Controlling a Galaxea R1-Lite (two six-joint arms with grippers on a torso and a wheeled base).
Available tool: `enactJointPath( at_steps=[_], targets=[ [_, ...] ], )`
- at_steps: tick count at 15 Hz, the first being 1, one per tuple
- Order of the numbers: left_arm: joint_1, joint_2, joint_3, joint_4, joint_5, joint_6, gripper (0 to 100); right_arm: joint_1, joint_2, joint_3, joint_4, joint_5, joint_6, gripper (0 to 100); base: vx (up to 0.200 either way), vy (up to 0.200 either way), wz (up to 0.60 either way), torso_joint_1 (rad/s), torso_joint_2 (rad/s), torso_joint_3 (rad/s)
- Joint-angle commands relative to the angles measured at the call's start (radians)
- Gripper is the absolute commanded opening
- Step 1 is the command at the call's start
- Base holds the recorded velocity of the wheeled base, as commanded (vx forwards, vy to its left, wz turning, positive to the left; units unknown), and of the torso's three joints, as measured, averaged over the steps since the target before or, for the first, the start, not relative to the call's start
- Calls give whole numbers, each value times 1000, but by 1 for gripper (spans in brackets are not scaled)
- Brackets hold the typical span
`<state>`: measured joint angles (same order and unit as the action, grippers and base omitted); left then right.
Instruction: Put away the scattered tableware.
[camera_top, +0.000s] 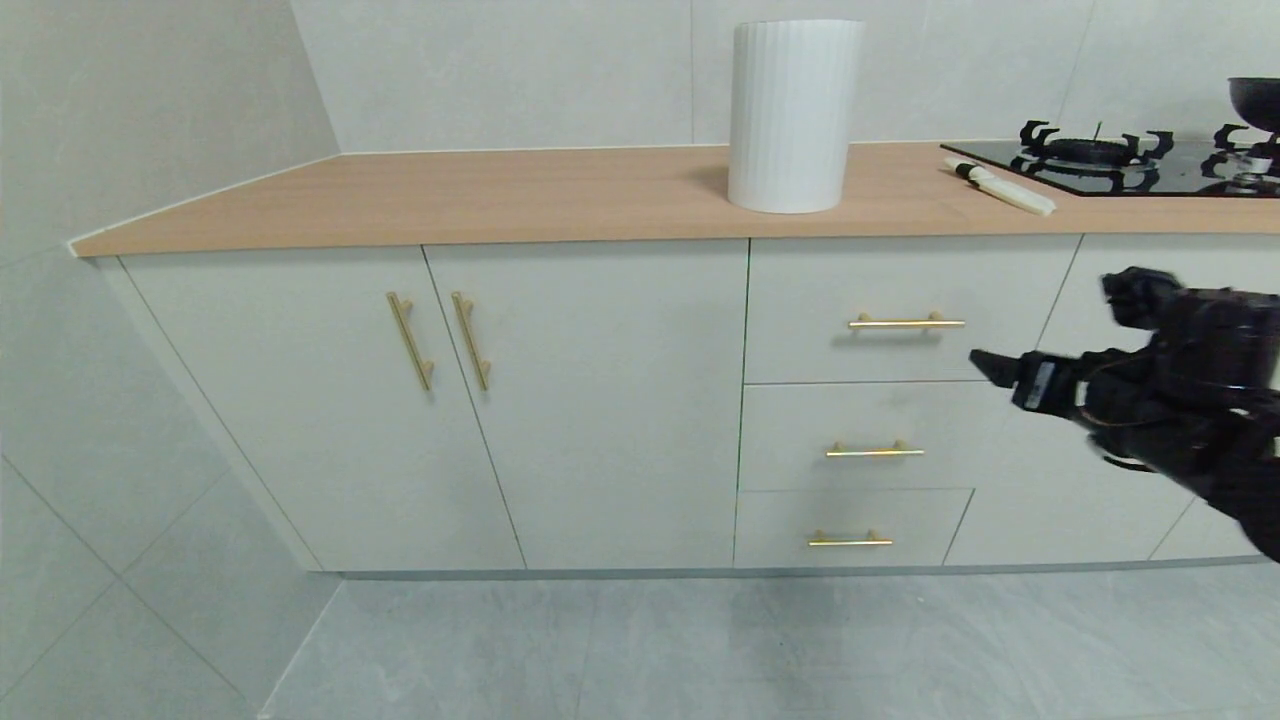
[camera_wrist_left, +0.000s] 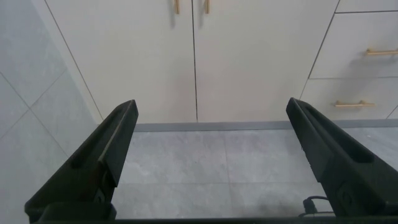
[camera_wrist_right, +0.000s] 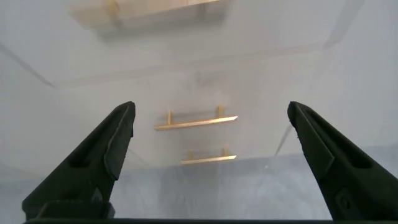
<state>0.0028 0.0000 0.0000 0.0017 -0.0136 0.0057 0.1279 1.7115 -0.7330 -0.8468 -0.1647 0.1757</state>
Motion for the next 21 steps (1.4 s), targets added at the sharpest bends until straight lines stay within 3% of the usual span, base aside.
enactJointPath(
  at_steps=[1, 3, 5, 7, 8, 9, 12, 15, 19, 21],
  targets=[
    [0, 2, 0, 0, 0, 0, 100, -8, -641, 326, 37, -50, -65, 100, 0, 0, 0, 0, 0, 0],
    [0, 2, 0, 0, 0, 0, 100, -56, -946, 397, 195, -101, -140, 100, 0, 0, 0, 0, 0, 0],
    [0, 2, 0, 0, 0, 0, 100, -74, -1179, 379, 393, -107, -145, 100, 0, 0, 0, 0, 0, 0],
    [0, 2, 0, 0, 0, 0, 100, -76, -1483, 293, 776, -99, -190, 100, 0, 0, 0, 0, 0, 0],
    [0, 2, 0, 0, 0, 0, 100, -77, -1570, 265, 902, -99, -199, 100, 0, 0, 0, 0, 0, 0],
    [0, 2, 0, 0, 0, 0, 100, -77, -1610, 264, 939, -101, -199, 100, 0, 0, 0, 0, 0, 0],
    [0, 2, 0, 0, 0, 0, 100, -123, -1711, 336, 950, -81, -197, 100, 0, 0, 0, 0, 0, 0],
    [0, 2, 0, 0, 0, 0, 100, -123, -1711, 492, 940, -24, -190, 100, 0, 0, 0, 0, 0, 0],
    [0, 2, 0, 0, 0, 0, 100, -123, -1711, 733, 736, 123, -188, 100, 0, 0, 0, 0, 0, 0],
    [0, 2, 0, 0, 0, 0, 100, -123, -1711, 733, 772, 136, -185, 100, 0, 0, 0, 0, 0, 0]
  ],
)
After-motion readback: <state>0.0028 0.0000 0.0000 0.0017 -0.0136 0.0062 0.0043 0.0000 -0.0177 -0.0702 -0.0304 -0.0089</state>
